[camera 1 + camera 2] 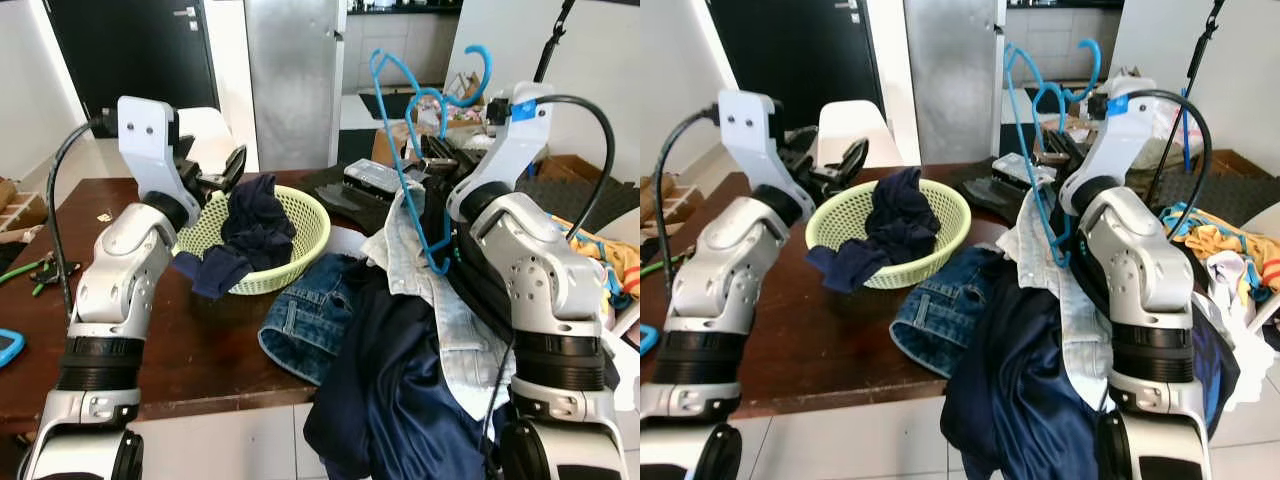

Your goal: Hang hanger

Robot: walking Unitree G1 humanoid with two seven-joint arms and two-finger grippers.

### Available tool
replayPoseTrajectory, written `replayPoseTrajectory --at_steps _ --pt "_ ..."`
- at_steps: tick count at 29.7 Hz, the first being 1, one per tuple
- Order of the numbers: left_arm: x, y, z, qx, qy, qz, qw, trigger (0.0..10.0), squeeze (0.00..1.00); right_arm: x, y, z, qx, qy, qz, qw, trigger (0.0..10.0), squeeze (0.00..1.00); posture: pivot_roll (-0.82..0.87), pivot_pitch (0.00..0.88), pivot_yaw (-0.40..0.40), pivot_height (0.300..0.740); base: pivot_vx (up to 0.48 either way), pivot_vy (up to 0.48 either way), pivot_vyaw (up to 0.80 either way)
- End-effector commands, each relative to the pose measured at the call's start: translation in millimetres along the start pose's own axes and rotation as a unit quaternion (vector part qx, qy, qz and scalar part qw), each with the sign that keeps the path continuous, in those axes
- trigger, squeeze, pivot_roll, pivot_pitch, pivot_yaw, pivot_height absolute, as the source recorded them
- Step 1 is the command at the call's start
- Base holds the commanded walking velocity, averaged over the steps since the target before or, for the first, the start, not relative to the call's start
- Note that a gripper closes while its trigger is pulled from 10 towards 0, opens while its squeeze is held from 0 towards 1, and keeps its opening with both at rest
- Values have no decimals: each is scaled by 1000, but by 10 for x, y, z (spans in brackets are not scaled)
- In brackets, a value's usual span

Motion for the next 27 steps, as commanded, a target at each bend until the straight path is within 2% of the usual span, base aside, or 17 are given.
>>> replayPoseTrajectory --at_steps 1,2,5,7,11,12,13,14,15,17,20,22,24,26,27 --pt "-94 -7 168 35 13 27 999 10000 0 -4 1 35 6 -2 3 1000 10000 0 53 20 -26 740 0 0 0" --pt "-167 4 262 57 6 43 997 10000 0 -3 -2 36 6 -2 4 1000 10000 0 51 24 -29 740 0 0 0" --pt "-238 19 310 65 -9 57 996 10000 0 -5 -8 41 7 -2 4 1000 10000 0 46 30 -30 740 0 0 0" --pt "-346 70 267 47 -26 79 995 10000 0 -27 -27 71 11 -5 9 1000 10000 0 34 41 -28 740 0 0 0" --pt "-433 103 194 28 -33 101 994 10000 0 -48 -45 84 12 -6 14 1000 10000 0 29 46 -28 740 0 0 0" --pt "-541 100 139 13 -33 132 991 10000 0 -57 -53 82 10 -6 16 1000 10000 0 26 51 -27 740 0 0 0" --pt "-541 100 139 13 -33 132 991 10000 0 -57 -53 82 10 -6 16 1000 10000 0 26 51 -27 740 0 0 0" --pt "-665 85 75 -2 -28 165 986 10000 0 -71 -60 76 9 -8 20 1000 10000 0 24 54 -28 740 0 0 0" --pt "-665 85 75 -2 -28 165 986 10000 0 -71 -60 76 9 -8 20 1000 10000 0 24 54 -28 740 0 0 0" --pt "-863 38 -30 -31 -10 221 975 10000 0 -77 -71 64 6 -10 23 1000 10000 0 17 62 -31 740 0 0 0" --pt "-937 14 -59 -40 -2 243 969 10000 0 -76 -72 59 6 -11 24 1000 10000 0 15 63 -30 740 0 0 0" --pt "-1082 -62 -111 -52 -2 292 955 10000 0 -65 -73 48 5 -11 24 1000 10000 0 13 67 -30 740 0 0 0" --pt "-1082 -62 -111 -52 -2 292 955 10000 0 -65 -73 48 5 -11 24 1000 10000 0 13 67 -30 740 0 0 0" --pt "-1214 -151 -93 -47 3 338 940 10000 0 -48 -71 50 5 -11 23 1000 10000 0 12 69 -30 740 0 0 0" --pt "-1214 -151 -93 -47 3 338 940 10000 0 -48 -71 50 5 -11 23 1000 10000 0 12 69 -30 740 0 0 0"
Point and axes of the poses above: a point about 5 cm out from each wrist's last joint towards the gripper, its own y axis pointing out of the wrist towards the gripper, its own x axis along the axis of the wrist's last joint, z = x × y, the point moved 4 cm from there along y, pointing out of the wrist towards the gripper, and after that the axes turned 1 degree about -y, right-handed, at the moved point
